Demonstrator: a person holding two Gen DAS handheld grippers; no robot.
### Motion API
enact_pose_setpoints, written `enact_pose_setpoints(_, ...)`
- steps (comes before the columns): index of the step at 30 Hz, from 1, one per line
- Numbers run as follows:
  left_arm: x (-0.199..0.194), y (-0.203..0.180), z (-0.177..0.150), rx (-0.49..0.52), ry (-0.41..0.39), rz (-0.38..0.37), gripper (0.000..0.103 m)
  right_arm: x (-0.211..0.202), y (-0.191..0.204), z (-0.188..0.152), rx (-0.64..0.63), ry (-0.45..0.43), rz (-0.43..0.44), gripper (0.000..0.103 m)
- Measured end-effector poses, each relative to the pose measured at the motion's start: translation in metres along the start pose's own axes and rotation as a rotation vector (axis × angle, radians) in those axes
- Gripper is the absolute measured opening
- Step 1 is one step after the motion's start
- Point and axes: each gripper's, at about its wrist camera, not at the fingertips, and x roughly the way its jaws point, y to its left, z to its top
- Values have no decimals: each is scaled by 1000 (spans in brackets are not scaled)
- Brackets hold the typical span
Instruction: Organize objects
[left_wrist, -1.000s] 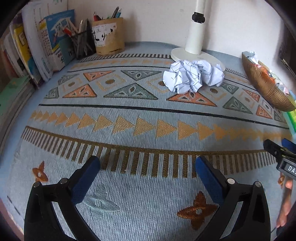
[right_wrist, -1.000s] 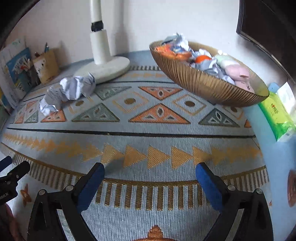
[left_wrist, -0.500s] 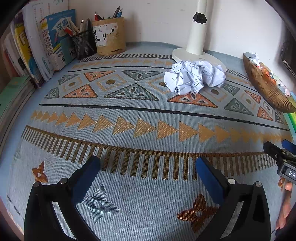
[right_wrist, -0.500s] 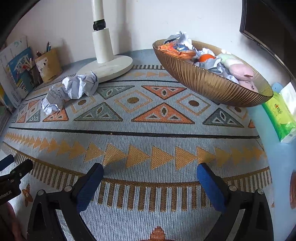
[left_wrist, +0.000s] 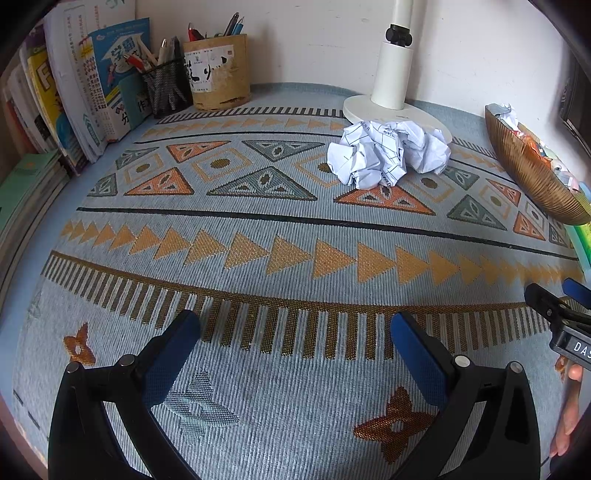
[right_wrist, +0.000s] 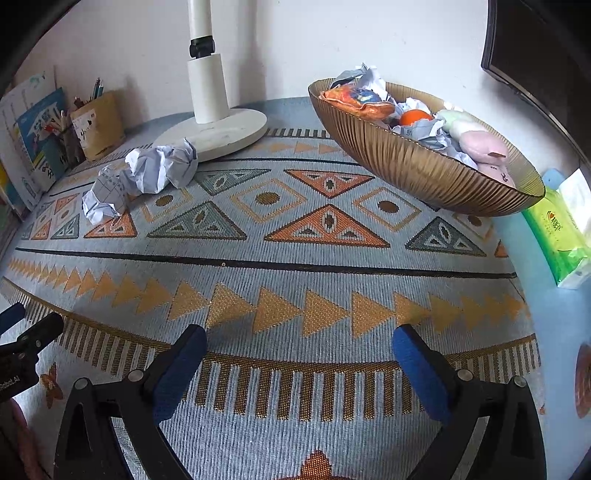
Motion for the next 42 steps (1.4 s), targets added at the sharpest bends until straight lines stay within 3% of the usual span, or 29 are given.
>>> enact_pose_setpoints(42,1,0,0,-4,0,3,103,-2,6,-1,-34,-24,9,101)
